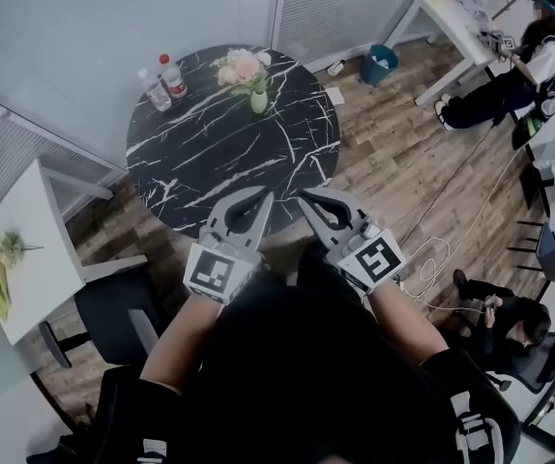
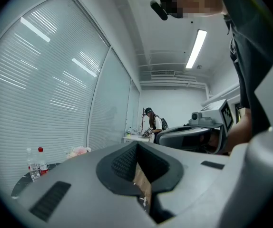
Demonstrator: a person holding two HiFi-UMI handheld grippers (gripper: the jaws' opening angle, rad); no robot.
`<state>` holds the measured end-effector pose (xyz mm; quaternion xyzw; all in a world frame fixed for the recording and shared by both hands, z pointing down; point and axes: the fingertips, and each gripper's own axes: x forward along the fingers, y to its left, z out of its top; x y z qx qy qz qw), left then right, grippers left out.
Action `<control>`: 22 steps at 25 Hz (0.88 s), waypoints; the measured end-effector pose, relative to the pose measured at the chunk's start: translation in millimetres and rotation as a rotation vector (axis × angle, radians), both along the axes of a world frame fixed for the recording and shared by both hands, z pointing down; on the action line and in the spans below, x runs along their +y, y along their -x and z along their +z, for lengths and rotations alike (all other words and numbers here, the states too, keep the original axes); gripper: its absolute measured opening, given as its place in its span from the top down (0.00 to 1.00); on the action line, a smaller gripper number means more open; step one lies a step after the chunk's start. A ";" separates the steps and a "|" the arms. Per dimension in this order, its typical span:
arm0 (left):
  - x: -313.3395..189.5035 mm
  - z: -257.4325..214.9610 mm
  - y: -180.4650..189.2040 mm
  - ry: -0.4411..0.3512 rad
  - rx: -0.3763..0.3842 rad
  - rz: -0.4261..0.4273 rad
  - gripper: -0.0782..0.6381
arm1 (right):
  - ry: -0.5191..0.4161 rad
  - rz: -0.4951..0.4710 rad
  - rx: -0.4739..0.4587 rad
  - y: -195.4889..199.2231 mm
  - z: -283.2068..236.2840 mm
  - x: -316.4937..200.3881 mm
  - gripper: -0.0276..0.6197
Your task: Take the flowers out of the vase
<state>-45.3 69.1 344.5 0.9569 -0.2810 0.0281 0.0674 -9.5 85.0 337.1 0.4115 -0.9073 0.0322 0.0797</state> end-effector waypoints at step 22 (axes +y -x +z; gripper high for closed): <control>-72.1 -5.9 -140.8 0.008 -0.059 -0.263 0.88 | -0.001 -0.253 -0.093 -142.4 0.3 -87.0 0.93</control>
